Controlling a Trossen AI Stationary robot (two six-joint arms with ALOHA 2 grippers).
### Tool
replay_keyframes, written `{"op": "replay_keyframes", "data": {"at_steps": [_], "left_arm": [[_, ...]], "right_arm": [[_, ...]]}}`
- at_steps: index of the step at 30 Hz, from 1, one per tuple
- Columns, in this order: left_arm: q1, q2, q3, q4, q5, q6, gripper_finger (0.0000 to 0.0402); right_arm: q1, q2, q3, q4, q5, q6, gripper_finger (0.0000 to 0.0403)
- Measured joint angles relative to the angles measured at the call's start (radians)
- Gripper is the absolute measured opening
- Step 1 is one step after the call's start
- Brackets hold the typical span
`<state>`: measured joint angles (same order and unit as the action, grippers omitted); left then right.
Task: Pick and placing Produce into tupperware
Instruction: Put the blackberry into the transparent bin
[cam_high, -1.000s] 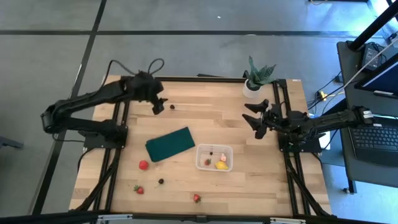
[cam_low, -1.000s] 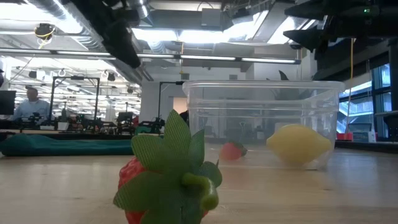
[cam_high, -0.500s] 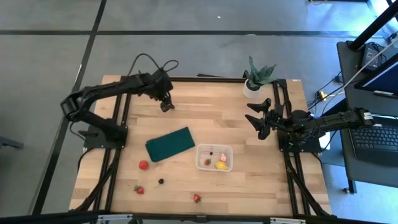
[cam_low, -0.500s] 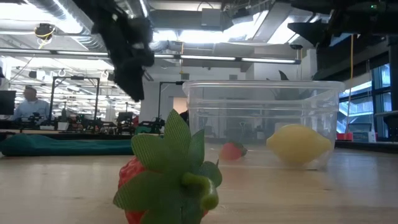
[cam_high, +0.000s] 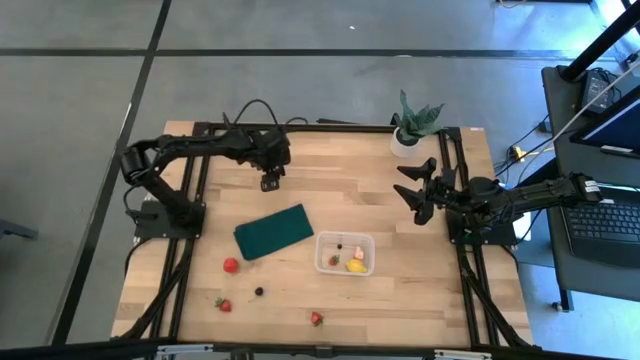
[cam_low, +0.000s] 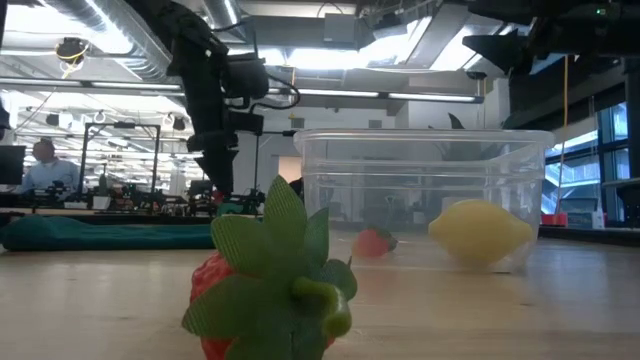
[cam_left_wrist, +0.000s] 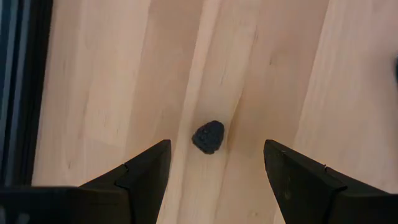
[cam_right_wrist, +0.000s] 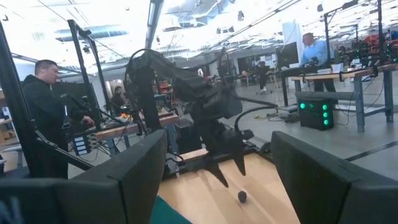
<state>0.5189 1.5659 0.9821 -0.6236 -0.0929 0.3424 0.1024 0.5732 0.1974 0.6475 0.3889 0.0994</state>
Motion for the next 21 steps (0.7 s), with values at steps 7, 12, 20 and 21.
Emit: {"op": "replay_keyframes", "data": {"at_steps": [7,12,20,21], "left_arm": [[0.025,0.019,0.0,0.021,0.0,0.024,0.0249],[0.04,0.019,0.0,0.061,0.004,0.027,0.0249],[0.044,0.095,0.001,0.059,0.028,0.026,0.0239],[0.044,0.11,0.001,0.059,0.029,0.026,0.0236]], "right_arm": [[0.0,0.0,0.0,-0.059,0.0,0.003,0.0289],[0.0,0.0,0.0,-0.076,0.0,0.002,0.0289],[0.0,0.0,0.0,-0.094,0.0,0.0,0.0289],[0.0,0.0,0.0,-0.094,0.0,0.0,0.0289]]}}
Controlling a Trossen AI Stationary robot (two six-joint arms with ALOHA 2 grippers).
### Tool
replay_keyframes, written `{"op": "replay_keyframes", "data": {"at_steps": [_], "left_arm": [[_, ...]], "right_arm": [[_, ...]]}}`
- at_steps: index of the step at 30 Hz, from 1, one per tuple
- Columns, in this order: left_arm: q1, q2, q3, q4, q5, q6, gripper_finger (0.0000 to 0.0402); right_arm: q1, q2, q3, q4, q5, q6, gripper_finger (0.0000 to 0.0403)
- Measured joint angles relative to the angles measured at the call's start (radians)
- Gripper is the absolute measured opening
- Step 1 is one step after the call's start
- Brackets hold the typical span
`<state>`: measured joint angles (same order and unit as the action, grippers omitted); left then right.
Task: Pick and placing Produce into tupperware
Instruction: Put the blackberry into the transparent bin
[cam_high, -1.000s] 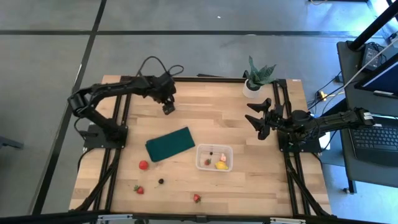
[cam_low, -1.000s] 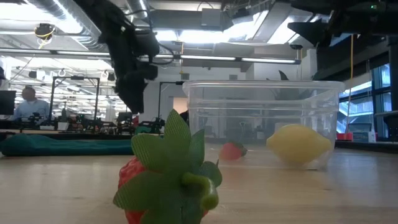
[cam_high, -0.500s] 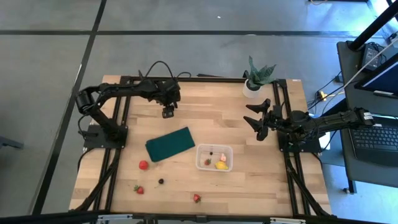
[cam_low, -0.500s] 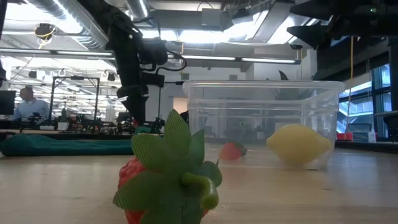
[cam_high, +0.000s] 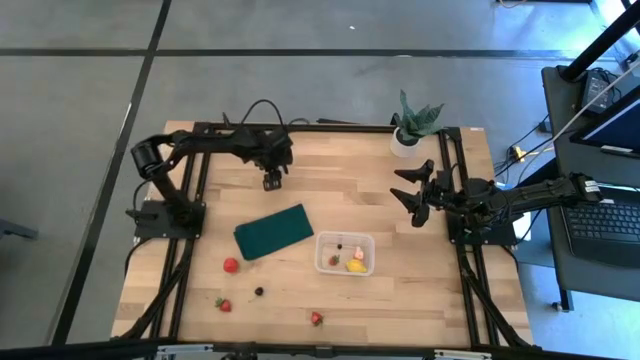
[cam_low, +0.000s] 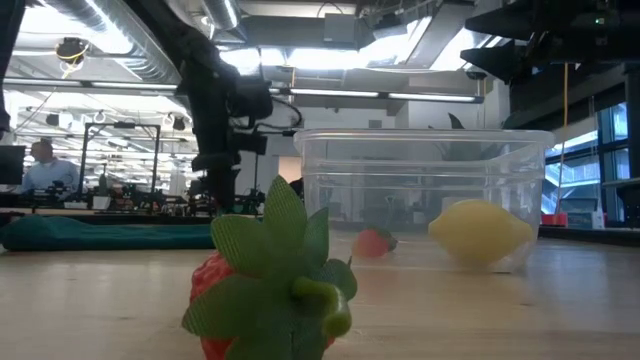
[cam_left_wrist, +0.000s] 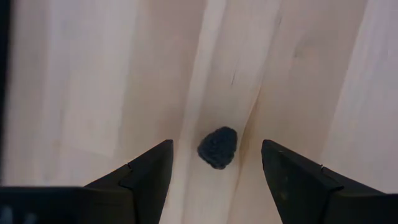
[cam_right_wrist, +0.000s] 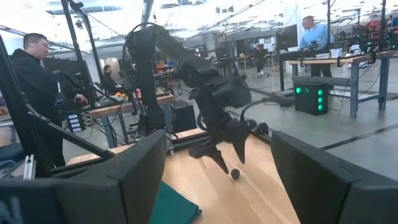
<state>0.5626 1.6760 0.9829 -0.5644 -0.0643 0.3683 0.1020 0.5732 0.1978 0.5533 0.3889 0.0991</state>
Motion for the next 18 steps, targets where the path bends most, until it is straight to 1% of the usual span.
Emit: {"op": "replay_keyframes", "data": {"at_steps": [7,18], "left_arm": [[0.0,0.068,0.0,0.001,0.0,-0.001,0.0214],[0.0,0.075,0.0,0.008,-0.001,0.005,0.0186]], "right_arm": [[0.0,0.0,0.0,0.0,0.0,0.0,0.0289],[0.0,0.0,0.0,0.0,0.0,0.0,0.0289]]}}
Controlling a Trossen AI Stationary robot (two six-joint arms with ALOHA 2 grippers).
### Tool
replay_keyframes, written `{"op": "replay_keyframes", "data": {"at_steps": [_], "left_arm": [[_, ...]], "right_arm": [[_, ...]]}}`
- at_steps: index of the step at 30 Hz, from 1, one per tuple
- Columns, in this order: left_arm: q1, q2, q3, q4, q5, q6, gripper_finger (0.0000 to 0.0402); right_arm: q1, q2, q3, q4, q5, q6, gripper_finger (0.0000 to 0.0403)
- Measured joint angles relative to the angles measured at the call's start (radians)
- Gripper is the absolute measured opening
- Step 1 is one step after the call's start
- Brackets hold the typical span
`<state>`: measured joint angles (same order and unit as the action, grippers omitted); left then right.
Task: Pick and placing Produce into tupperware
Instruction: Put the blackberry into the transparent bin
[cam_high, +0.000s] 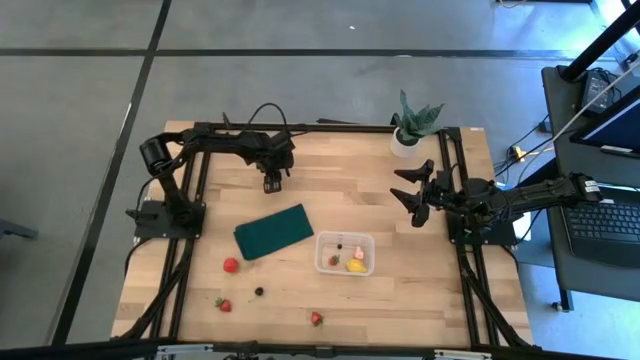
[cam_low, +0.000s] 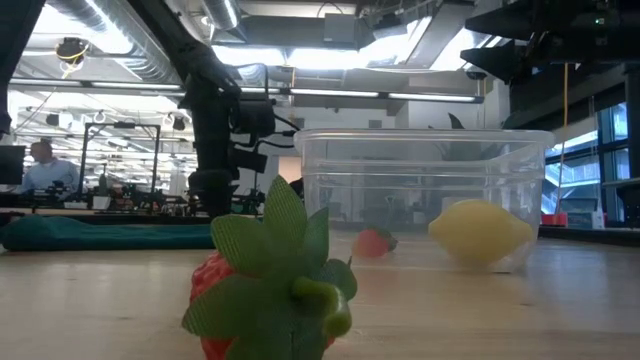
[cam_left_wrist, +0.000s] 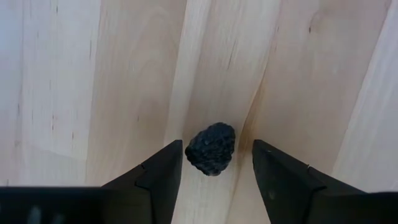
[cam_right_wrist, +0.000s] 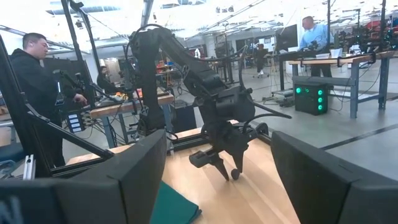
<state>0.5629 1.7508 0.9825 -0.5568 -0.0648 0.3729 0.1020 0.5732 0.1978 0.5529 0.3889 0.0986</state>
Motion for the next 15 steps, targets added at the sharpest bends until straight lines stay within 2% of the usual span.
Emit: {"op": "replay_keyframes", "data": {"at_steps": [11,15], "left_arm": [[-0.003,0.0,0.0,-0.002,-0.001,-0.006,0.0133],[-0.007,0.0,0.0,0.005,-0.001,-0.069,0.0108]], "right_arm": [[0.0,0.0,0.0,0.001,0.0,0.001,0.0289],[0.0,0.0,0.0,0.001,0.0,0.001,0.0289]]}}
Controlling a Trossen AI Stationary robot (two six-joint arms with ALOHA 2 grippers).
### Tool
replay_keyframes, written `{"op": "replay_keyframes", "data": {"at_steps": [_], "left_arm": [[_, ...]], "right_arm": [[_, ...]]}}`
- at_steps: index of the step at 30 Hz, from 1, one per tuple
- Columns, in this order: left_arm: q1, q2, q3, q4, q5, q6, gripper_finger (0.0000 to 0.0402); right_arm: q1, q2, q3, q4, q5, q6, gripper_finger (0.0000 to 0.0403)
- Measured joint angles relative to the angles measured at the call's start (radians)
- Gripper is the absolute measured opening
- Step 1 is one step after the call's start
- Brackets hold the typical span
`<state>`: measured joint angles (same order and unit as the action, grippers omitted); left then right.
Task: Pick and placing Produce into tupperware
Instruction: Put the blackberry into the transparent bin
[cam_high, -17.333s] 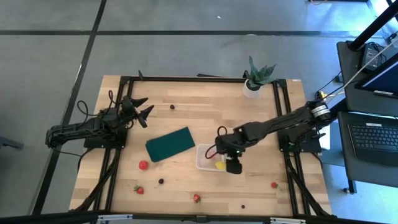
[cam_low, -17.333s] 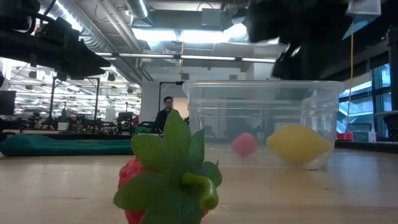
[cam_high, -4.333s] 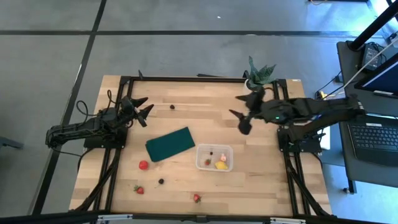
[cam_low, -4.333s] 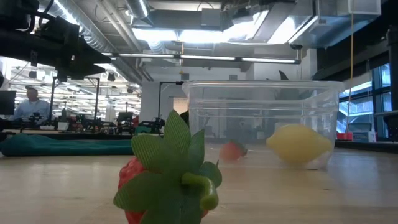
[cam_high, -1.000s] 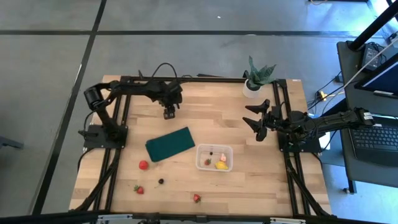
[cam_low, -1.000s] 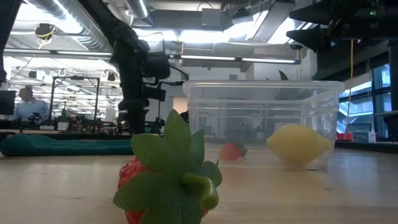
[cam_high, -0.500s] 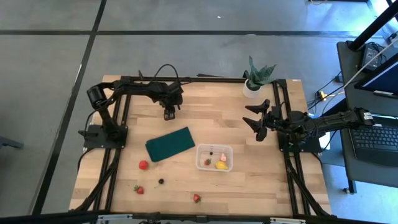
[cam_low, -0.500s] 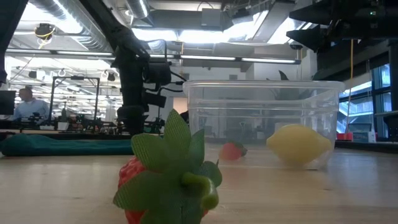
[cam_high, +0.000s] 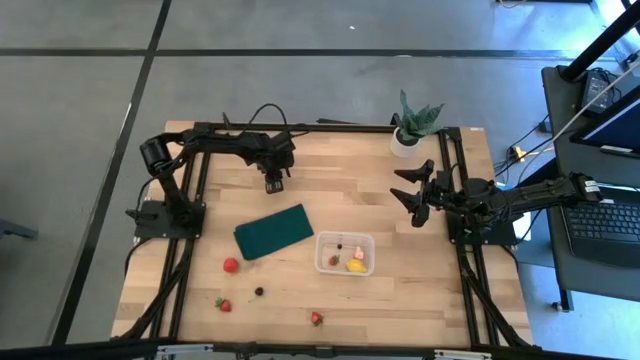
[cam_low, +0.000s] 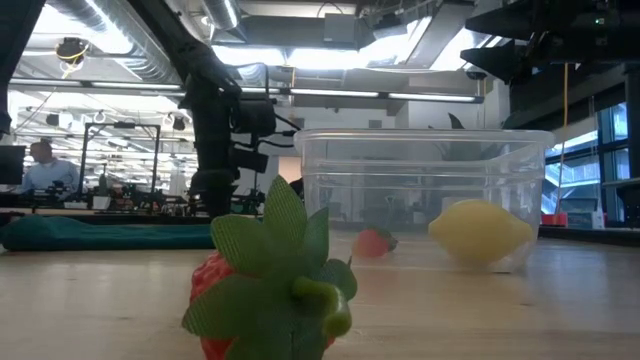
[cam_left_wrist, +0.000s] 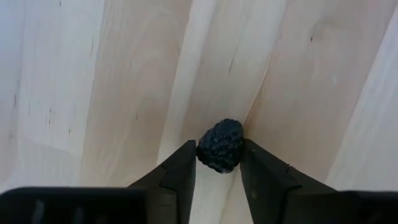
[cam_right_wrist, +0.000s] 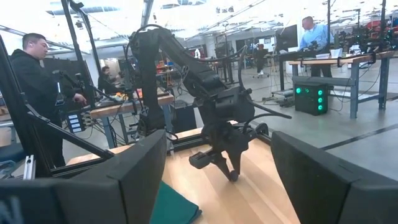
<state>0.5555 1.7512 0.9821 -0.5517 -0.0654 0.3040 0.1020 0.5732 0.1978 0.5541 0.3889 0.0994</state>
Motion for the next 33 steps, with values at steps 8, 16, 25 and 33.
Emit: {"op": "replay_keyframes", "data": {"at_steps": [8,16,25,33], "left_arm": [[0.0,0.0,0.0,0.007,0.0,-0.039,0.0087],[-0.018,0.0,0.063,-0.034,0.04,-0.066,0.0082],[-0.154,0.0,0.384,-0.183,0.156,-0.054,0.0089],[-0.366,0.0,0.64,-0.205,0.18,-0.013,0.0089]], "right_arm": [[0.0,0.0,0.0,0.0,0.0,0.0,0.0289],[0.0,0.0,0.0,0.001,0.0,0.0,0.0289],[0.0,0.0,0.0,0.003,0.0,0.0,0.0289],[0.0,0.0,0.0,0.003,0.001,0.023,0.0289]]}}
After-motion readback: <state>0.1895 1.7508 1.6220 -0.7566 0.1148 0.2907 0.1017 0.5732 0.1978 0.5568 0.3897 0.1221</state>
